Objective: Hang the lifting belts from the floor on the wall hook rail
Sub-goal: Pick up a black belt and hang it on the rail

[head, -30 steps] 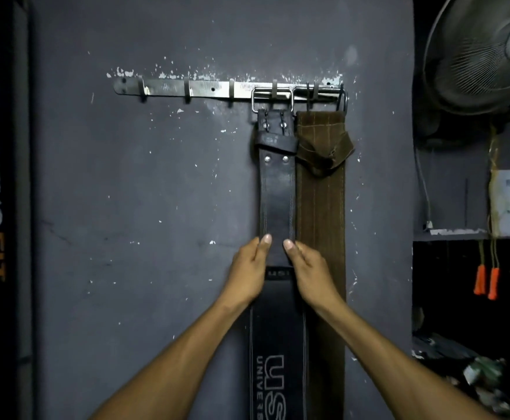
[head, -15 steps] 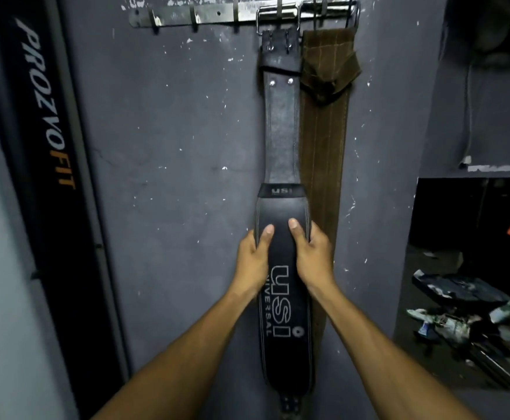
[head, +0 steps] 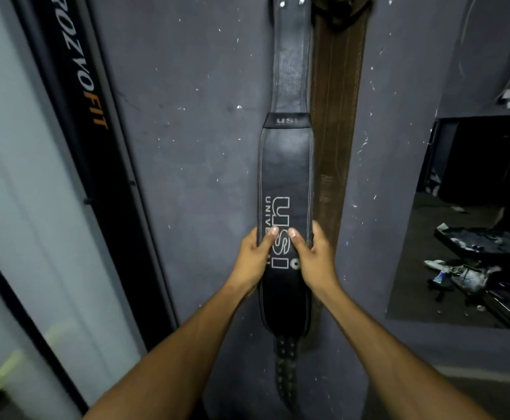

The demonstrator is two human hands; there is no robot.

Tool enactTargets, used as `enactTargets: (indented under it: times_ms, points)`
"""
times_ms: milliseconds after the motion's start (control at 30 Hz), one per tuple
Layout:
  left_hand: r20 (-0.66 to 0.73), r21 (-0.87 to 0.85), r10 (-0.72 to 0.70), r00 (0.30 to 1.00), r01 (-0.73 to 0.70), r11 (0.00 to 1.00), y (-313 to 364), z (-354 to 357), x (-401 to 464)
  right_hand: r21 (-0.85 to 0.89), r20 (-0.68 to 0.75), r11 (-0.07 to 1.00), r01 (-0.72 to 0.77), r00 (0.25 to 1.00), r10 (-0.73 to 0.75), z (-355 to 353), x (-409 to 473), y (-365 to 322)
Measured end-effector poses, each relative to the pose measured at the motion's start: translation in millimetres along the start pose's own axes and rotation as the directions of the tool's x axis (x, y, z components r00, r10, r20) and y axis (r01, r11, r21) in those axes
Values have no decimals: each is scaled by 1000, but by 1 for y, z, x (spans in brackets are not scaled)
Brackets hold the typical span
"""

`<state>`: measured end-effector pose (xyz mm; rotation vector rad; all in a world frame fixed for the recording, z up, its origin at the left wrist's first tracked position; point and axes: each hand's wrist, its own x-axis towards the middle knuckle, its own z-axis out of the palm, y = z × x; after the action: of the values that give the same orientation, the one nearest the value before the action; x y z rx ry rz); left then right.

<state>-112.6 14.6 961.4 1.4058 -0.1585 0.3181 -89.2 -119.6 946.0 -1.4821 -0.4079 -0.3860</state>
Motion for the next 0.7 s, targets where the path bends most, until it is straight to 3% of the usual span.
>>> enactTargets:
  times_ms: [133, 300, 433, 533, 700]
  points:
    - [113, 181, -61, 992, 40, 983, -35, -15, -41, -47, 23, 996, -69, 997, 70, -6, -42, 22]
    - [86, 88, -123, 989, 115, 989, -58, -33, -75, 20, 12, 993, -115, 993, 115, -2, -70, 26]
    - [217, 251, -181, 959, 124, 960, -77, -61, -90, 46, 81, 975, -219, 973, 214, 4, -99, 29]
    - [205, 289, -259, 944, 194, 937, -95, -82, -102, -16, 80, 953, -303, 950, 303, 5, -133, 42]
    - [188, 293, -258, 948, 197, 936, -103, -85, -101, -35, 51, 949, -312, 948, 313, 8, -137, 44]
